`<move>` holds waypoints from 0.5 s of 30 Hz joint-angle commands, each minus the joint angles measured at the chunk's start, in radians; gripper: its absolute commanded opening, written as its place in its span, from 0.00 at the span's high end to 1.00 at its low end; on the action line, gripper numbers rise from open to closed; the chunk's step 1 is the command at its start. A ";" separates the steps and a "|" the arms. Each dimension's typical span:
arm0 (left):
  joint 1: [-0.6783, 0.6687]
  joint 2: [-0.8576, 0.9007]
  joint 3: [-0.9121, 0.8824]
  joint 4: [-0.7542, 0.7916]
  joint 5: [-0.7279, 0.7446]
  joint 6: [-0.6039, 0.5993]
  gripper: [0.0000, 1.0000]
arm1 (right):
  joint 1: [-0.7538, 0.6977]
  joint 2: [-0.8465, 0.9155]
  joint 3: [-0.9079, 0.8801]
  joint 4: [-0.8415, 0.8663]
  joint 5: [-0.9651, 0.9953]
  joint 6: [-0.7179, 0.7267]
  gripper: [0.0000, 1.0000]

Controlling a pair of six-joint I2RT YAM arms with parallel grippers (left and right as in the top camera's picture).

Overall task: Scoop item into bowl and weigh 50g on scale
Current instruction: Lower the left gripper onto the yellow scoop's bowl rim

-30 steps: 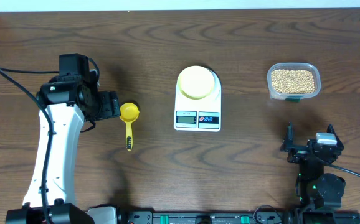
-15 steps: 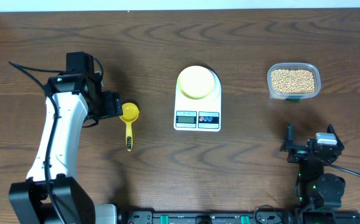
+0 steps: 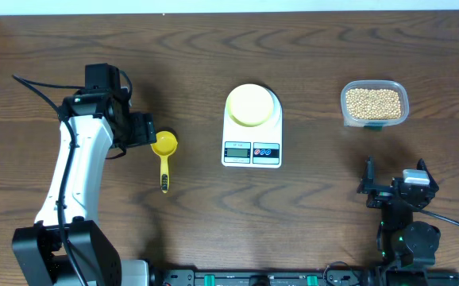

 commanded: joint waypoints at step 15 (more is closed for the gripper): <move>0.000 0.011 0.023 0.057 -0.032 0.014 0.10 | 0.004 -0.008 -0.001 -0.003 0.011 -0.002 0.01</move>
